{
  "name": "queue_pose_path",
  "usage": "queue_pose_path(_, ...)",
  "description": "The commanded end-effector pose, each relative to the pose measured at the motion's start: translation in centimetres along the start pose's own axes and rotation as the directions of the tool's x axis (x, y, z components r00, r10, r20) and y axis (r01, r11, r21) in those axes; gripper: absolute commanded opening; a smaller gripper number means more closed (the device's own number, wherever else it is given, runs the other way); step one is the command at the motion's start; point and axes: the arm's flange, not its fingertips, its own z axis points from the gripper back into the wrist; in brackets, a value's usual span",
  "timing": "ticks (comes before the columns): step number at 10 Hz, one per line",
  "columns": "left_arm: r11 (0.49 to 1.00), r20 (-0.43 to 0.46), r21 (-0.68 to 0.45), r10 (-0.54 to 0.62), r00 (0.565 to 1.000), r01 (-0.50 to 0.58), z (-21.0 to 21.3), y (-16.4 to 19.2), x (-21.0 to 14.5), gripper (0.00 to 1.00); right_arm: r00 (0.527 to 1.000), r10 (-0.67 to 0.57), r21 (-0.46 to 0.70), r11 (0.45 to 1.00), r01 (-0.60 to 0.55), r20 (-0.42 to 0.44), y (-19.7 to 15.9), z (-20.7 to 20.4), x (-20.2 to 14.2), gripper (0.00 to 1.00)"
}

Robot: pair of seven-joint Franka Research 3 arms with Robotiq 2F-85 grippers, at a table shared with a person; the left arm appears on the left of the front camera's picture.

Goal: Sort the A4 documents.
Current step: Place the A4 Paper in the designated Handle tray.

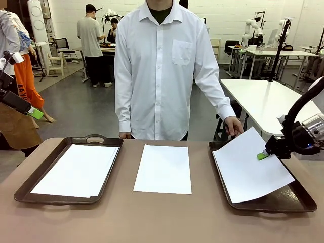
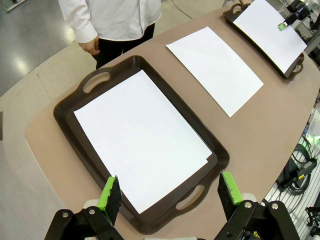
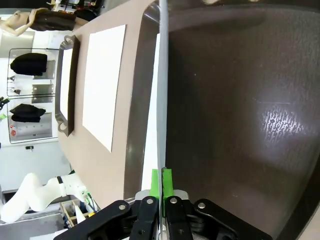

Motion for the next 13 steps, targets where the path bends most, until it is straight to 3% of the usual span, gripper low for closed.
queue_pose_path(1,1.000,-0.003,0.001,-0.010,1.000,0.010,0.0,-0.1,-0.1,1.00,1.000,-0.027,-0.033,0.999,0.026,-0.014,-0.6,0.2,0.6,0.01)
queue_pose_path(13,1.000,-0.003,0.001,-0.010,1.000,0.010,0.0,-0.1,-0.1,1.00,0.997,-0.078,-0.195,0.978,0.073,-0.020,-1.3,-1.0,0.4,0.01)
